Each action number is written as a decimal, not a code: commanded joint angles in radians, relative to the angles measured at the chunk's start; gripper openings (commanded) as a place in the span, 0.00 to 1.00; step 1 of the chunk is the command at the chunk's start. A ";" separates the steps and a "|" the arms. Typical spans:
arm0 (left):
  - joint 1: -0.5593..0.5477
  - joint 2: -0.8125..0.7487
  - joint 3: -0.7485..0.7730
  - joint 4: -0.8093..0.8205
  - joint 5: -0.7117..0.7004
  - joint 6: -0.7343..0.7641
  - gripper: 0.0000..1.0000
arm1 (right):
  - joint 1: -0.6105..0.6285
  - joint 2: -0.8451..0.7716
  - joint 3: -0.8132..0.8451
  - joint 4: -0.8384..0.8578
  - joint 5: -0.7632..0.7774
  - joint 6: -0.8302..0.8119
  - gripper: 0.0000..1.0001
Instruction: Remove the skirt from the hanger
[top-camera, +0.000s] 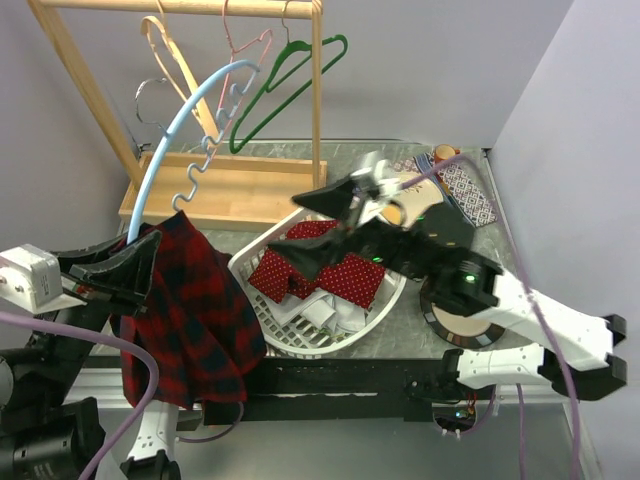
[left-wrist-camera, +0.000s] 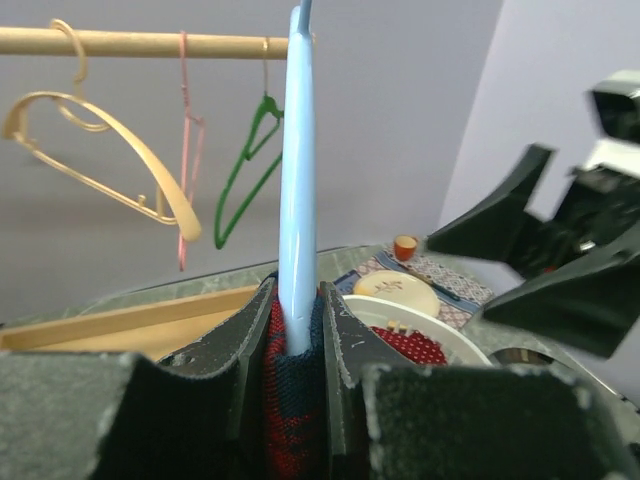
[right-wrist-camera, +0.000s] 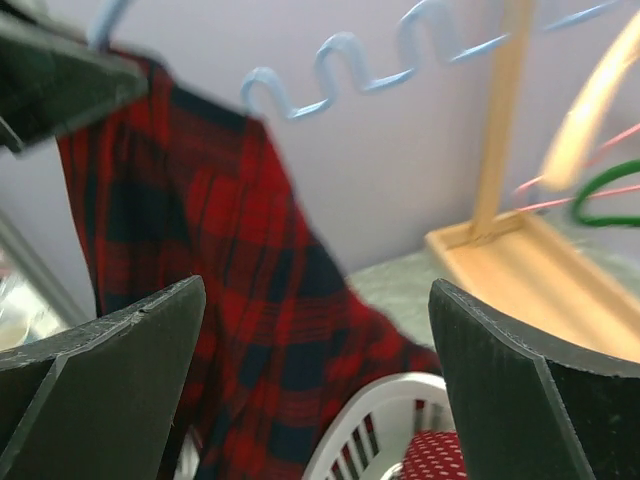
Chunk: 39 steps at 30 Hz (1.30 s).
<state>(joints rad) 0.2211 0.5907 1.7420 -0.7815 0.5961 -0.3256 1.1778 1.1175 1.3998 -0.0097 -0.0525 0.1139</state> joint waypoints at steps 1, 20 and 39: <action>-0.002 -0.014 -0.041 0.235 0.070 -0.069 0.01 | 0.028 0.096 -0.004 0.105 -0.098 -0.002 1.00; 0.000 0.009 -0.165 0.355 0.061 -0.150 0.01 | 0.048 0.325 -0.051 0.321 -0.262 0.133 0.00; -0.002 -0.014 -0.242 0.424 0.013 -0.377 0.25 | 0.043 0.202 -0.205 0.202 -0.141 0.156 0.00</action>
<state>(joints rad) 0.2142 0.5919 1.4906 -0.5411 0.7097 -0.6624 1.2259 1.3033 1.1538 0.2665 -0.2230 0.2569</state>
